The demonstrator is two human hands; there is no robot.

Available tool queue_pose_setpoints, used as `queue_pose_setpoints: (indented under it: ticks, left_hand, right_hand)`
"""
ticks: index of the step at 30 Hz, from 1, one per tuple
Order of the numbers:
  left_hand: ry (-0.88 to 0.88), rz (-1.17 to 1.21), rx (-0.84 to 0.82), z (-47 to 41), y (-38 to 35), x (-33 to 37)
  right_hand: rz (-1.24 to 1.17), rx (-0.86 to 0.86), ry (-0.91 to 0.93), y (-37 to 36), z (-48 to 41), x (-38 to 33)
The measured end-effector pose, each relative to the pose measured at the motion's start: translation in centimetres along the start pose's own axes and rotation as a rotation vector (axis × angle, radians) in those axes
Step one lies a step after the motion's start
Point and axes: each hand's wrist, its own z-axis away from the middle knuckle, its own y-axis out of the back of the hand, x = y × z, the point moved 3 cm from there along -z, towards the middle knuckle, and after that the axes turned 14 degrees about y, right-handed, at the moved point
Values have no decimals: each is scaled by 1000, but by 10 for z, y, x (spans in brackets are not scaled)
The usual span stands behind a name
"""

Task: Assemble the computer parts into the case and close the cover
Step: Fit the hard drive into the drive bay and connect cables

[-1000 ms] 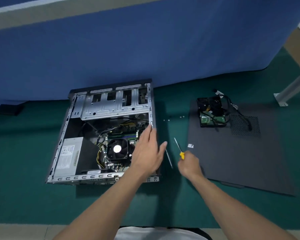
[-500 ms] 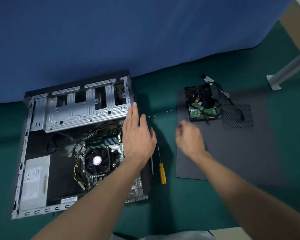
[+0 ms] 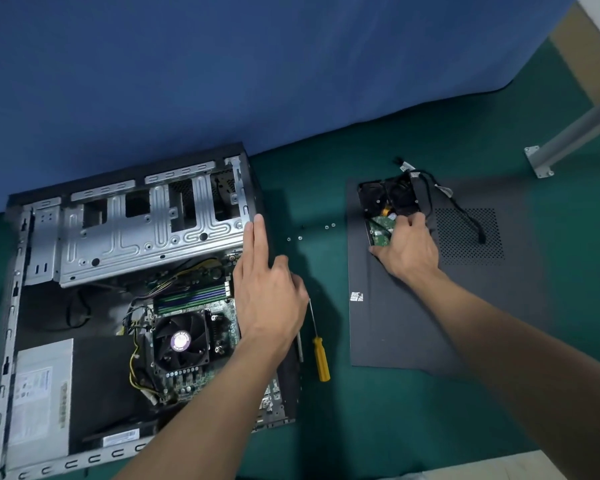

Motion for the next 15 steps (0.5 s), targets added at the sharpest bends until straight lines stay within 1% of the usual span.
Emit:
queue_pose_setpoints:
  ticks: [3, 8, 10, 13, 15]
  left_hand:
    - [-7, 5, -3, 0, 0, 0]
    - [-10, 14, 10, -2, 1, -1]
    - [-16, 8, 19, -1, 0, -1]
    - [-28, -6, 33, -2, -1, -2]
    - [-32, -19, 46, -2, 0, -2]
  right_hand:
    - [-65, -24, 60, -2, 23, 4]
    - [-108, -100, 97, -5, 70, 6]
    - [-161, -96, 117, -11, 94, 7]
    - [-291, 72, 142, -7, 121, 4]
    - [-413, 197, 107, 3, 128, -2]
